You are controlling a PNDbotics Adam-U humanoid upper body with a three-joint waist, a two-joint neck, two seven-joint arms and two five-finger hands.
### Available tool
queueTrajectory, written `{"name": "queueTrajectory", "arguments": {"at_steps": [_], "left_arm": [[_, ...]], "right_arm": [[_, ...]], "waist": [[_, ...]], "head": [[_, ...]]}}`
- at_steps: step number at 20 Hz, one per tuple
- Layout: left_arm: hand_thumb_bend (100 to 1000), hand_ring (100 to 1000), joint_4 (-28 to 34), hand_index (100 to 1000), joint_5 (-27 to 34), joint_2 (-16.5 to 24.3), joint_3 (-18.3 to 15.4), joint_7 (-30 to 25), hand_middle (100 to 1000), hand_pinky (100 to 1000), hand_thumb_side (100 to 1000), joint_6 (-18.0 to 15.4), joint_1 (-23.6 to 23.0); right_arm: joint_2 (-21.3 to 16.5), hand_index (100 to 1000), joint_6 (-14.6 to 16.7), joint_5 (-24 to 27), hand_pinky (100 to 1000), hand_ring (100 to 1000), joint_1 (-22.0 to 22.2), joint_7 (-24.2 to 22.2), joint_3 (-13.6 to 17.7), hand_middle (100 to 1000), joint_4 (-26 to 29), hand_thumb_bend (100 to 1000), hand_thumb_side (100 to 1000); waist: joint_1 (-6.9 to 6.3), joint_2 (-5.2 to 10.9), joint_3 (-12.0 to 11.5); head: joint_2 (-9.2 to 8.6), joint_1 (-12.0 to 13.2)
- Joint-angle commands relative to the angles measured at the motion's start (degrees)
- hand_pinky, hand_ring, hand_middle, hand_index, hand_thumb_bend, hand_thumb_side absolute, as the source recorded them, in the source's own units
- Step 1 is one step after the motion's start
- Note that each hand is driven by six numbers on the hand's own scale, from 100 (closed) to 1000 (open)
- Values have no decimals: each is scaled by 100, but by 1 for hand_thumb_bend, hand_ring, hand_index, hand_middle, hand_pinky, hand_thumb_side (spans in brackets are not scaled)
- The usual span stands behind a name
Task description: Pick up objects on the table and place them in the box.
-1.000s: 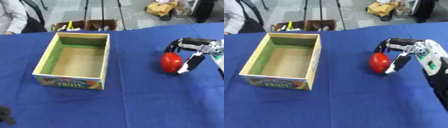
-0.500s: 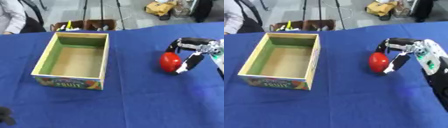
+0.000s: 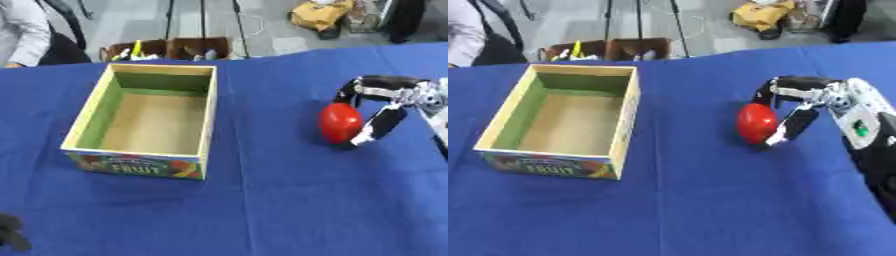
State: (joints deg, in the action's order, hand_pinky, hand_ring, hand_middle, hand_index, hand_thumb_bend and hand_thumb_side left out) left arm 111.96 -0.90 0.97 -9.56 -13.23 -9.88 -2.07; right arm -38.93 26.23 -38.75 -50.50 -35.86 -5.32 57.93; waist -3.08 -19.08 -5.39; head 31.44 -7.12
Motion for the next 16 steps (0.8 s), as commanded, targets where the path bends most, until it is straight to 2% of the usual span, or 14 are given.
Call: {"name": "queueTrajectory", "arguments": {"at_steps": [1,10,16], "left_arm": [[100,355,69,576,-17,18,8,-16,461,395,818,-4,24],[100,355,67,576,-26,13,15,-32,462,396,819,2,27],[100,355,60,575,-35,9,12,-32,462,396,819,3,22]], "right_arm": [[-114,695,-92,26,603,663,-138,73,33,535,53,632,414],[-102,636,-172,34,576,633,-143,217,37,478,22,462,430],[-94,583,-229,192,546,609,-146,252,52,437,8,273,432]], "waist": [[11,86,-5],[12,75,4],[9,78,6]], "head": [[-77,-8],[-97,-12],[-99,-15]]}}
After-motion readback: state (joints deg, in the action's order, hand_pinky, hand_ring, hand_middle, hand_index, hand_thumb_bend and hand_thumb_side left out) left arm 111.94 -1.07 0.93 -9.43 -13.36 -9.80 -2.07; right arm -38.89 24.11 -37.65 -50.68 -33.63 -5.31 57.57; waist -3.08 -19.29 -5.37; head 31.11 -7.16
